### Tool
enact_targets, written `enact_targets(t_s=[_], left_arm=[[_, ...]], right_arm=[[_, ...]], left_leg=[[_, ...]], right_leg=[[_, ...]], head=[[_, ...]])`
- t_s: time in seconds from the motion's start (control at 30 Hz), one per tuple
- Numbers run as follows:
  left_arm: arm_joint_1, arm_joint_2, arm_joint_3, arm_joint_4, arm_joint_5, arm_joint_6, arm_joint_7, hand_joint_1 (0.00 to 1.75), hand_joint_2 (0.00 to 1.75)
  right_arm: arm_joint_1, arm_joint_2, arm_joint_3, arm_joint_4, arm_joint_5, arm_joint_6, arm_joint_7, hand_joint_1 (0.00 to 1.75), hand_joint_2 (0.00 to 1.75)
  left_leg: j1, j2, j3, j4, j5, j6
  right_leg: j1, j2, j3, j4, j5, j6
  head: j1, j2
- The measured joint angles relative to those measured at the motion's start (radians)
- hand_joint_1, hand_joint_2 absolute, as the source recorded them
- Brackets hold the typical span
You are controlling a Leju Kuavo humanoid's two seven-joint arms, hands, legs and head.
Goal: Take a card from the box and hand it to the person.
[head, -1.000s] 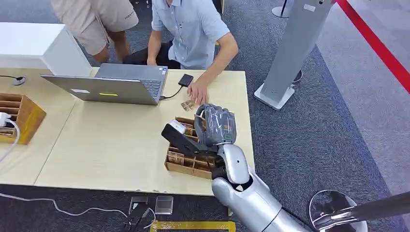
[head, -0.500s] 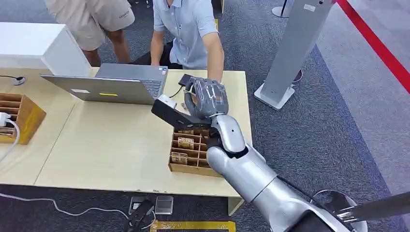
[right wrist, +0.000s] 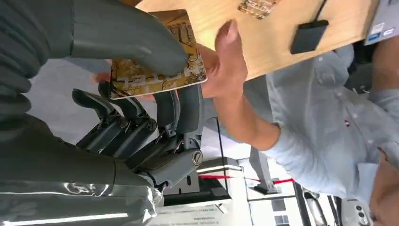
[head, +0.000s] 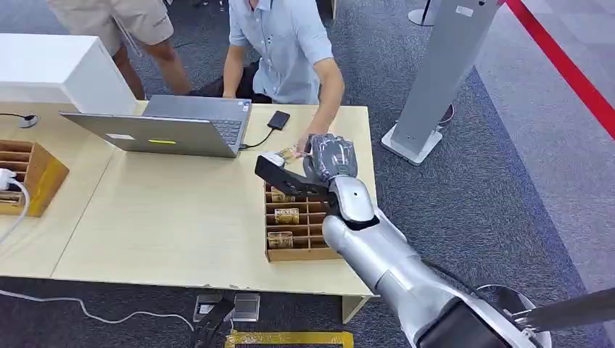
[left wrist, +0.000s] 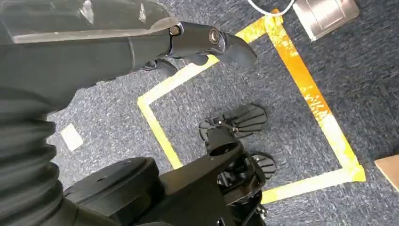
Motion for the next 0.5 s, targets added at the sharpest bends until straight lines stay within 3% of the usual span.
enact_targets(t_s=[0.37, 0.4, 0.5], left_arm=[[0.0, -0.001, 0.0, 0.0, -0.006, -0.008, -0.001, 0.0, 1.75], [0.0, -0.001, 0.0, 0.0, -0.008, -0.008, -0.001, 0.0, 1.75], [-0.001, -0.001, 0.0, 0.0, -0.021, -0.013, -0.003, 0.0, 1.75]], right_arm=[[-0.018, 0.005, 0.0, 0.04, 0.017, -0.032, 0.001, 1.75, 1.75], [-0.02, 0.005, 0.0, 0.042, 0.019, -0.035, 0.002, 0.0, 1.75], [-0.021, 0.002, 0.0, 0.046, 0.018, -0.039, 0.002, 0.0, 1.75]], left_leg=[[0.0, 0.0, 0.0, 0.0, 0.0, 0.0], [0.0, 0.0, 0.0, 0.0, 0.0, 0.0], [0.0, 0.0, 0.0, 0.0, 0.0, 0.0]], right_leg=[[0.0, 0.0, 0.0, 0.0, 0.0, 0.0], [0.0, 0.0, 0.0, 0.0, 0.0, 0.0], [0.0, 0.0, 0.0, 0.0, 0.0, 0.0]], head=[[0.001, 0.0], [0.001, 0.0], [0.001, 0.0]])
